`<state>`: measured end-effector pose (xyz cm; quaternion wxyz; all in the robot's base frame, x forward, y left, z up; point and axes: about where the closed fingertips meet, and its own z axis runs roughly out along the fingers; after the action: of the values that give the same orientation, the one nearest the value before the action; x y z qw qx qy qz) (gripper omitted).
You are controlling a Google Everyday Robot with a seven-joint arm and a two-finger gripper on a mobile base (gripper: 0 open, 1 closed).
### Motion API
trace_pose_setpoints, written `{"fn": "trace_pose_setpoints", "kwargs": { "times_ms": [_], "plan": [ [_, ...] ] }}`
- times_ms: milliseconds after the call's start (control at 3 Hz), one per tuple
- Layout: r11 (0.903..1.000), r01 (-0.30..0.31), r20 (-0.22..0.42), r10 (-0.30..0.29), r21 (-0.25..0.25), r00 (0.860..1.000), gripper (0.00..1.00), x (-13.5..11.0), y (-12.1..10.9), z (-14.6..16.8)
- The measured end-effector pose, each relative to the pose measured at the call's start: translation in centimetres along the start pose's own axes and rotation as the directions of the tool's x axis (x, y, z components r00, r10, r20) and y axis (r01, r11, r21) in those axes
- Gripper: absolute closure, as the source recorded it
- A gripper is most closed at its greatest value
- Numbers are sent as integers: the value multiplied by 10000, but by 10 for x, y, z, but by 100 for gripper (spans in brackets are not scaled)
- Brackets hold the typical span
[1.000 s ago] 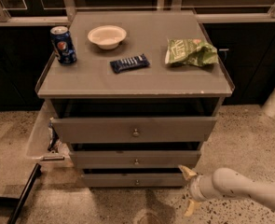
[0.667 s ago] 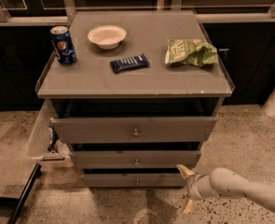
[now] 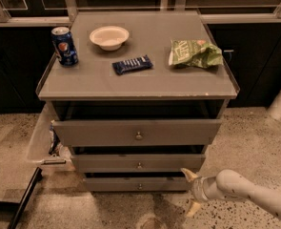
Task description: Open bottom drawer
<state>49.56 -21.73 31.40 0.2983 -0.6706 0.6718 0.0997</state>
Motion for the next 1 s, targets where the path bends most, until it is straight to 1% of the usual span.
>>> {"fn": "trace_pose_setpoints", "kwargs": {
  "times_ms": [333,667,1000],
  "plan": [
    [9999,-64,191,67,-134,9998,0,5,4,21],
    [9989,-51,457,72,-461,9989,0,11,10,54],
    [9978,-22,710,69,-665,9975,0,16,13,79]
  ]
}}
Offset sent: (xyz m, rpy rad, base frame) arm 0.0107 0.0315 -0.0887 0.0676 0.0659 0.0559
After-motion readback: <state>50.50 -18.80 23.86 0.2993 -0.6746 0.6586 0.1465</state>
